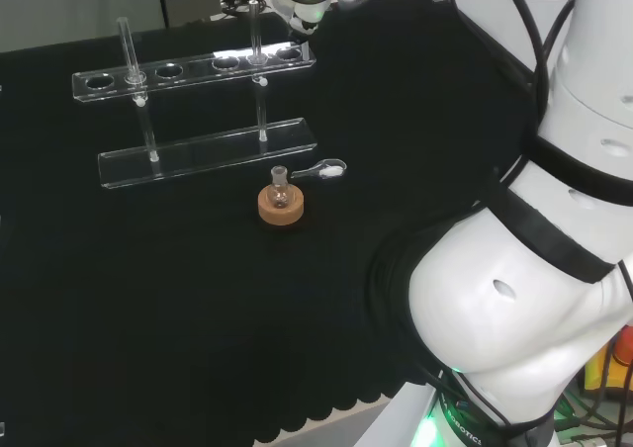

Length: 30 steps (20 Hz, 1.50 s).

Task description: Place the funnel on the round-bottom flask.

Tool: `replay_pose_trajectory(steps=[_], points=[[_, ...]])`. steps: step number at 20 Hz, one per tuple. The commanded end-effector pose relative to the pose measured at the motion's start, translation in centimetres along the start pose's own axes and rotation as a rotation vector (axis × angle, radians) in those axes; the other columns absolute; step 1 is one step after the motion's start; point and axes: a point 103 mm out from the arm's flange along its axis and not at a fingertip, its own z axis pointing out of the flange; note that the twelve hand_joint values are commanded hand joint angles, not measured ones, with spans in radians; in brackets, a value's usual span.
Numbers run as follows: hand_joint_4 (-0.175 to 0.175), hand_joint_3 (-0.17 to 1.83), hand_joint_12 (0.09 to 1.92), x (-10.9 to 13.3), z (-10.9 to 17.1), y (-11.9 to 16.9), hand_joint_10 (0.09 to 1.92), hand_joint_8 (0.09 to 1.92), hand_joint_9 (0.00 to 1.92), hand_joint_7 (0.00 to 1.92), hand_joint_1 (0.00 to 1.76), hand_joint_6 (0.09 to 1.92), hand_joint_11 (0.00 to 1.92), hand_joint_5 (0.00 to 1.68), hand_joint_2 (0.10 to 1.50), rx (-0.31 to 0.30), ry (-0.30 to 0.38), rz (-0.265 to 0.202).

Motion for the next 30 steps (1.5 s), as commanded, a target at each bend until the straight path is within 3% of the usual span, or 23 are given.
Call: replay_pose_trajectory(steps=[1, 7, 15, 30], points=[[-0.044, 0.60, 1.35, 2.5, 1.2, -1.9, 0.62, 0.72, 0.51, 0.37, 0.76, 0.09, 0.25, 0.45, 0.72, -0.003, 0.029, -0.024], [-0.044, 0.60, 1.35, 4.6, 4.3, -3.0, 0.62, 0.72, 0.51, 0.37, 0.76, 0.09, 0.25, 0.45, 0.72, 0.016, 0.022, -0.032], [-0.046, 0.60, 1.35, 7.0, 7.7, -1.5, 0.62, 0.72, 0.52, 0.37, 0.76, 0.09, 0.25, 0.46, 0.73, 0.067, 0.026, -0.071], [-0.047, 0.61, 1.35, 8.1, 10.7, -1.3, 0.62, 0.72, 0.52, 0.38, 0.76, 0.09, 0.26, 0.47, 0.73, 0.109, 0.048, -0.096]])
